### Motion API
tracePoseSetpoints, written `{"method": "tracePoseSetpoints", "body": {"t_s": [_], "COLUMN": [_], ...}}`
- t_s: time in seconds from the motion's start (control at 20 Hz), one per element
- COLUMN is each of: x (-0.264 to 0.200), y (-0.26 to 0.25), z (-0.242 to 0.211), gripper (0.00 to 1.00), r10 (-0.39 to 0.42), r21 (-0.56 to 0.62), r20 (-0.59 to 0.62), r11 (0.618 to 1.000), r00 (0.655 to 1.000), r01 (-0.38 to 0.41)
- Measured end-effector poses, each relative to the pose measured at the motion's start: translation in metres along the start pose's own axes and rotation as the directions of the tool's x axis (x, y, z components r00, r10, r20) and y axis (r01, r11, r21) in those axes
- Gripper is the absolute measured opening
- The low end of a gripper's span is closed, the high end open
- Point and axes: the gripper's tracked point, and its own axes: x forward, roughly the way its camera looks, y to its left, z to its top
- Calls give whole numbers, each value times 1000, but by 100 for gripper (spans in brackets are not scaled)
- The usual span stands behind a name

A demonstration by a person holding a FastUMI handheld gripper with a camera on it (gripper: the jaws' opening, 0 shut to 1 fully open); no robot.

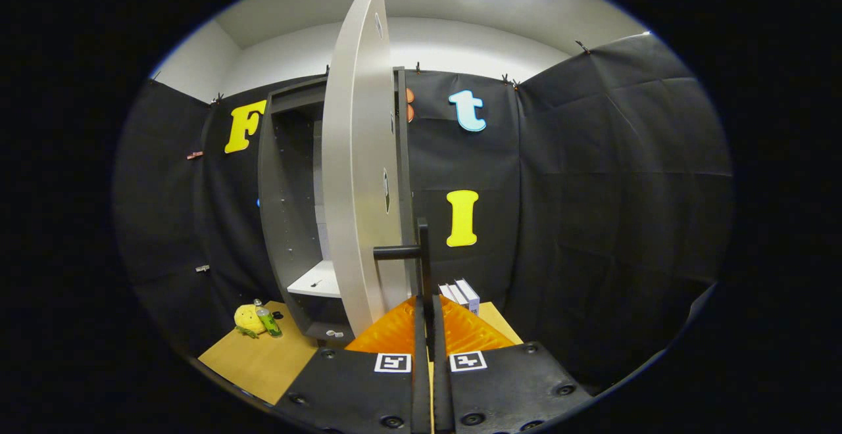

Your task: Open the shoe cabinet door, grab the shoes and put them into the shoe cabinet, then close the shoe cabinet door.

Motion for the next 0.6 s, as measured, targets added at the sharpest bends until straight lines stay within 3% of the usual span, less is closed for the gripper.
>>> {"method": "tracePoseSetpoints", "body": {"t_s": [0.45,0.5,0.6], "x": [-19,-24,-53], "y": [-4,1,6], "z": [-7,-13,-24], "gripper": [12,15,31], "r10": [-3,26,72], "r21": [-28,-27,-31], "r20": [-26,-45,-65], "r11": [1000,999,997], "r00": [1000,999,995], "r01": [2,-27,-75]}}
